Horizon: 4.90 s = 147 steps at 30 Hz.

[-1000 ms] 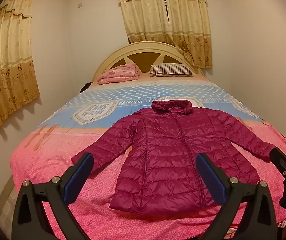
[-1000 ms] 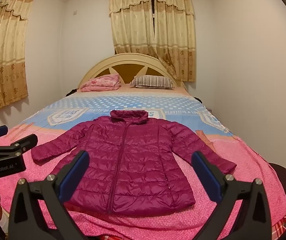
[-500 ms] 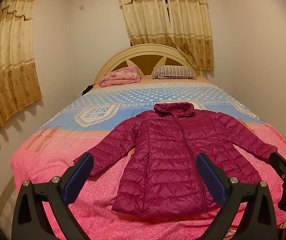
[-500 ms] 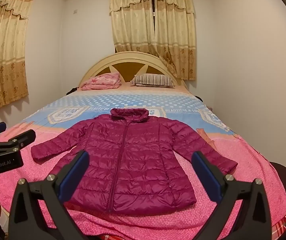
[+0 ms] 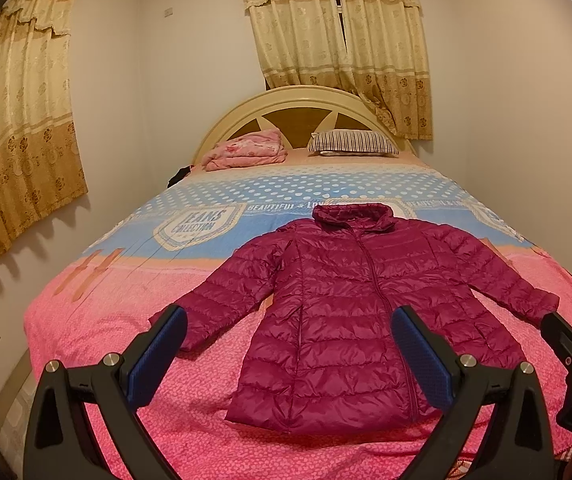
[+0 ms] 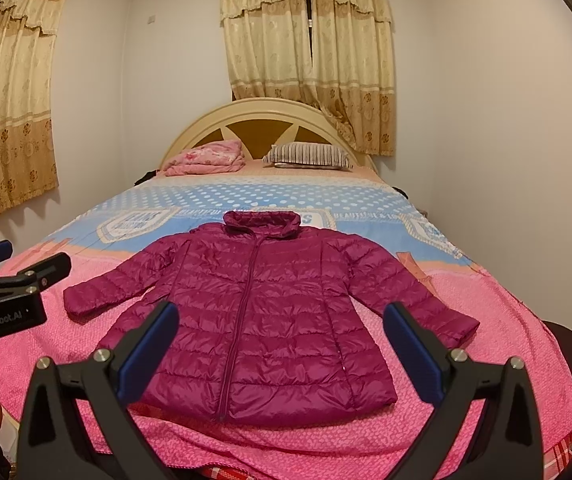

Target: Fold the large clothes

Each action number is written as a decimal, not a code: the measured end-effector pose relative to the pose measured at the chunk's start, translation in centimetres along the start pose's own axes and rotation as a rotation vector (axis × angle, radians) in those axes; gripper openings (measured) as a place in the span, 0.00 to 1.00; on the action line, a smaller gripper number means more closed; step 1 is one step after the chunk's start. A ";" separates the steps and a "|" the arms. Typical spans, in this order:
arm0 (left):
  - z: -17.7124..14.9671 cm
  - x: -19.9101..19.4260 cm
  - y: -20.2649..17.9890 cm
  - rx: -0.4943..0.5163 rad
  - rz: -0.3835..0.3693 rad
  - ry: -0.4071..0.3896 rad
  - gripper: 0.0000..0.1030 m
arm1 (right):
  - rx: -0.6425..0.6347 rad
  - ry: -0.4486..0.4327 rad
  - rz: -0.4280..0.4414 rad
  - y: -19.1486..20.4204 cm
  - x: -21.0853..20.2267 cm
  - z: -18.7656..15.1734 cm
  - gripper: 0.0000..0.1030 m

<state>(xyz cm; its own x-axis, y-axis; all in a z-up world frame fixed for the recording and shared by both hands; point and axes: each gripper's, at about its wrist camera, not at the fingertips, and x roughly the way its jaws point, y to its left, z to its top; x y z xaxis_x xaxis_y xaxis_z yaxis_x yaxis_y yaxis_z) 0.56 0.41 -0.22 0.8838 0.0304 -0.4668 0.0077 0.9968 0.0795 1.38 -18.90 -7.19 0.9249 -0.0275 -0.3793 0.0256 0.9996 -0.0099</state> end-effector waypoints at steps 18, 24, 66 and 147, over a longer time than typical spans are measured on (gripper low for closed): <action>-0.5 0.5 0.1 -0.003 0.006 0.000 0.99 | -0.001 0.008 0.002 0.1 0.2 -0.1 1.00; -0.6 0.5 0.2 -0.002 0.007 -0.002 0.99 | -0.002 0.010 0.003 0.1 0.3 -0.2 1.00; -0.9 1.4 0.2 -0.002 0.011 0.018 0.99 | -0.002 0.039 0.016 0.3 0.9 -0.9 1.00; -0.5 34.6 15.6 -0.145 0.335 0.335 0.99 | -0.133 0.236 -0.013 -2.6 28.6 8.1 0.17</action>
<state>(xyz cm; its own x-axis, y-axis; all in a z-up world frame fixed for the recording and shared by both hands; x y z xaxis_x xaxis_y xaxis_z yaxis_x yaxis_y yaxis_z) 31.03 17.07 -15.61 0.6271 0.3494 -0.6962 -0.3377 0.9273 0.1612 30.85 -22.27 -10.56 0.8101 -0.0547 -0.5837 -0.0276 0.9910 -0.1313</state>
